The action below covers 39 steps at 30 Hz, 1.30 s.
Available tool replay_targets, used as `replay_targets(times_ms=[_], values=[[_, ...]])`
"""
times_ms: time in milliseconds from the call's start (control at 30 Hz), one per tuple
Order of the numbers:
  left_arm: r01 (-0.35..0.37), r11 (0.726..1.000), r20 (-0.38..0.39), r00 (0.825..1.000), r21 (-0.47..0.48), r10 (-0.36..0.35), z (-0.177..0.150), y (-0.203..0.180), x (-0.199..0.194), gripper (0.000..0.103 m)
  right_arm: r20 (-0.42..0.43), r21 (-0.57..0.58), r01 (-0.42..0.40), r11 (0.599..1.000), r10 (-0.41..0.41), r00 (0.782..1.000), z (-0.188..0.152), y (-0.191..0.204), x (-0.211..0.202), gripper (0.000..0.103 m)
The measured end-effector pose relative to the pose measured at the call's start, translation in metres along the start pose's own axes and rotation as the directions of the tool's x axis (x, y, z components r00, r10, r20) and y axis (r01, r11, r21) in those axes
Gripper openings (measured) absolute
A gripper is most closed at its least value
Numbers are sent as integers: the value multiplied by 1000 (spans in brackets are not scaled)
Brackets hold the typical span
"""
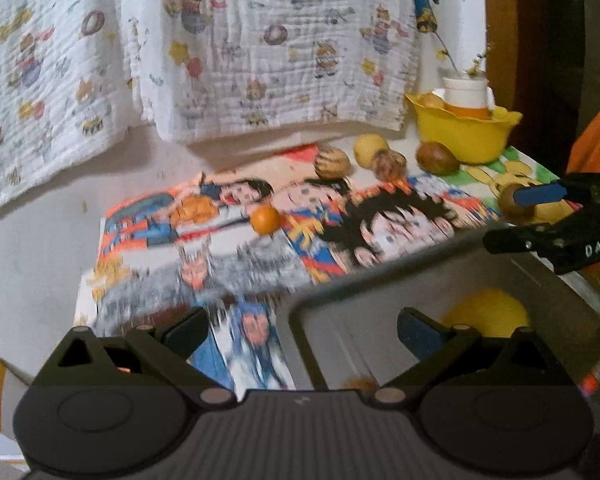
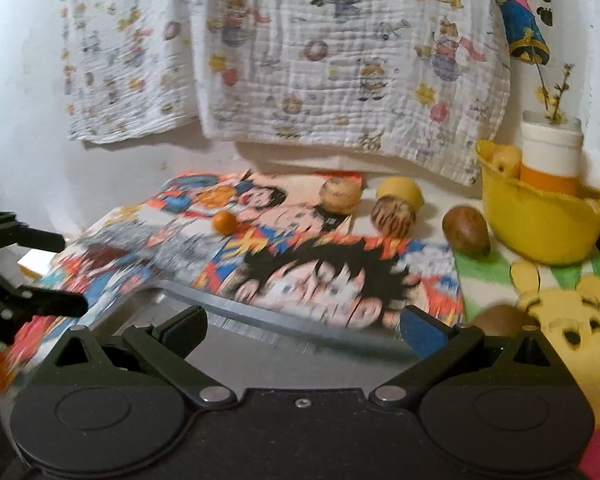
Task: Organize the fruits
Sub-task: 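Move both empty tools back toward the remaining fruits, then grasp a striped pepino melon with the right tool while the left tool grasps an orange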
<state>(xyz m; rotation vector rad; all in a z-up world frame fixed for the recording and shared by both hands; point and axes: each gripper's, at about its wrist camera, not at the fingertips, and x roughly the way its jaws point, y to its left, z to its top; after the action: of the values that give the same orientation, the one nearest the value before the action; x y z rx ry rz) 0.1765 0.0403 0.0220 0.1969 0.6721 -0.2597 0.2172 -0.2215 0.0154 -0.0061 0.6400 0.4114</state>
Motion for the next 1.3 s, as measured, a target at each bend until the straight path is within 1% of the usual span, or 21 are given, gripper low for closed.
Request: replay_targets(times_ms=[67, 167, 233, 333, 467, 600, 700, 800, 967, 1133, 1233, 1300], values=[[-9, 1000, 9, 1000, 3, 9, 10, 4, 11, 103, -12, 10, 15, 1000, -15, 1000, 14, -6, 15, 102], [-18, 1000, 8, 1000, -18, 18, 25, 12, 34, 103, -49, 16, 51, 999, -50, 998, 36, -15, 41, 102], [-40, 998, 7, 999, -40, 40, 33, 19, 54, 103, -81, 17, 93, 995, -92, 992, 48, -20, 63, 102], [-65, 997, -7, 998, -43, 65, 43, 26, 82, 103, -123, 39, 124, 992, -118, 985, 61, -28, 96, 102], [-53, 997, -8, 999, -52, 53, 55, 37, 114, 103, -180, 76, 149, 986, -134, 975, 74, -36, 135, 102], [-27, 996, -40, 999, -91, 23, 61, 48, 145, 102, -204, 98, 186, 978, -163, 965, 80, -43, 163, 102], [6, 993, -59, 998, -119, -14, 62, 51, 159, 102, -212, 119, 204, 972, -176, 961, 82, -49, 177, 100], [28, 992, -58, 998, -126, -35, 61, 51, 168, 102, -219, 122, 227, 966, -197, 956, 82, -54, 187, 98], [41, 989, -47, 998, -142, -48, 60, 51, 175, 102, -201, 146, 204, 968, -173, 964, 78, -58, 195, 96], [55, 983, -51, 997, -176, -65, 57, 55, 181, 94, -178, 143, 198, 970, -172, 969, 80, -59, 202, 93], [56, 982, -46, 997, -179, -65, 55, 56, 184, 90, -177, 120, 220, 968, -197, 964, 79, -58, 208, 87], [56, 981, -40, 997, -183, -65, 55, 56, 184, 87, -176, 123, 228, 966, -205, 963, 78, -59, 210, 86]])
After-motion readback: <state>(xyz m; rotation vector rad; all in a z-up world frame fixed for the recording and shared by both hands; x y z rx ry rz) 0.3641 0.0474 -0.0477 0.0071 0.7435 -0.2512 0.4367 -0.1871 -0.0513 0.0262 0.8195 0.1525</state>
